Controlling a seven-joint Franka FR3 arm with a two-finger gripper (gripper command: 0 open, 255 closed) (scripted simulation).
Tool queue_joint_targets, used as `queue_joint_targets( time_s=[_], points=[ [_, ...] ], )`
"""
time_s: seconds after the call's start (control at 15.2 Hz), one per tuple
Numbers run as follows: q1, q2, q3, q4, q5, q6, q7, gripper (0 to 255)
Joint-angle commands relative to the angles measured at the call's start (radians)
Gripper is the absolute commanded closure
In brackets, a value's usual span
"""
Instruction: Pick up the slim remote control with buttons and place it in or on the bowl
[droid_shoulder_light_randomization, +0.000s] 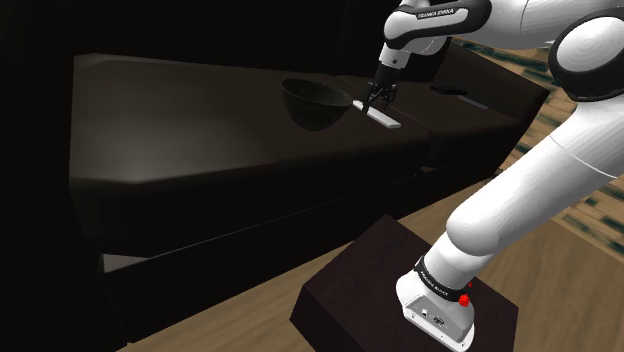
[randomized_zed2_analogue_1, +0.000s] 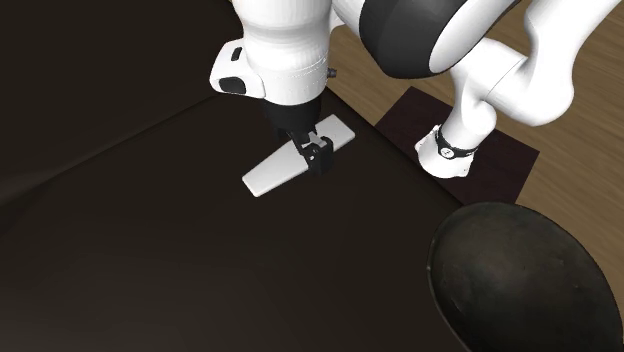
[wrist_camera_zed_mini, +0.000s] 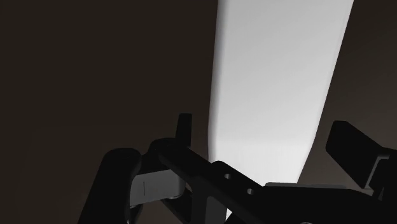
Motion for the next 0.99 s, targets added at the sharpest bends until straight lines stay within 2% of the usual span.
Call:
queue_joint_targets(
  time_s=[0.0, 0.13, 0.2, 0.79, 0.92],
  points=[
    [0.0, 0.0, 0.0, -0.001, 0.0, 0.001, 0.0, 0],
    [0.0, 0.0, 0.0, -0.001, 0.0, 0.001, 0.0, 0],
    [0.0, 0.0, 0.0, -0.001, 0.0, 0.001, 0.0, 255],
    [0.0, 0.0, 0.0, -0.001, 0.0, 0.001, 0.0, 255],
    [0.0, -0.003, 0.001, 0.023, 0.0, -0.026, 0.0, 255]
  ],
)
